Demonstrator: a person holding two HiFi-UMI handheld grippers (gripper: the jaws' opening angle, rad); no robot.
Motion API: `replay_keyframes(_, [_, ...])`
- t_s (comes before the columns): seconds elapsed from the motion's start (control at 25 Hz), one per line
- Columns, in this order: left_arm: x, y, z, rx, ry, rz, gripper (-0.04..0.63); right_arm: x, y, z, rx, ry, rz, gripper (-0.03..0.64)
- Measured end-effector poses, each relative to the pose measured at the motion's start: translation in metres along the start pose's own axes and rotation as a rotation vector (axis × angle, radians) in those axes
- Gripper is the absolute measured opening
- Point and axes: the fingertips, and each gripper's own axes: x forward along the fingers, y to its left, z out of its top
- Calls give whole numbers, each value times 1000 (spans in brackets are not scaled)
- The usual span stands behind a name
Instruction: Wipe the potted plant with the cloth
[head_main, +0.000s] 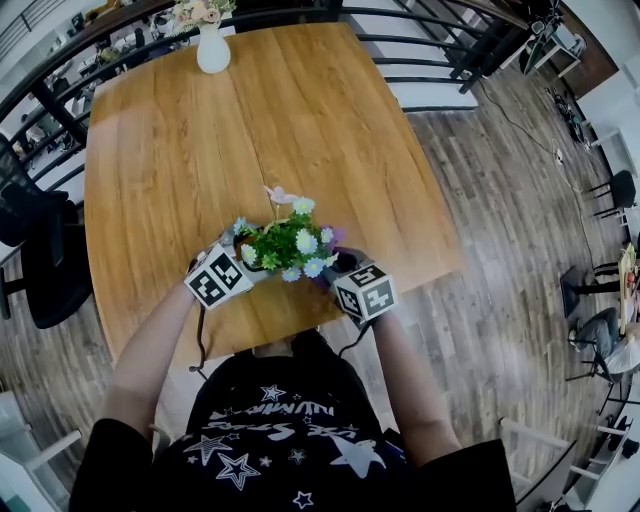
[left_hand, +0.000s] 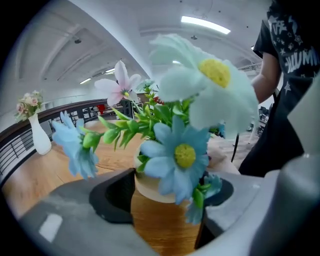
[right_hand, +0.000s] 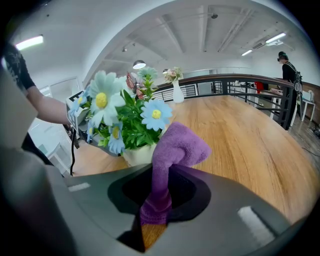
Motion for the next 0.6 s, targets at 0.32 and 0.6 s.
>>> replay_keyframes(0.32, [4,-4,0,-45,9,33,373,0,-3,-3,26,-20,-24,78])
replay_keyframes(0.6, [6,-5,2,-107,8,96,371,-1,-2,-4,47,-29,-31,78])
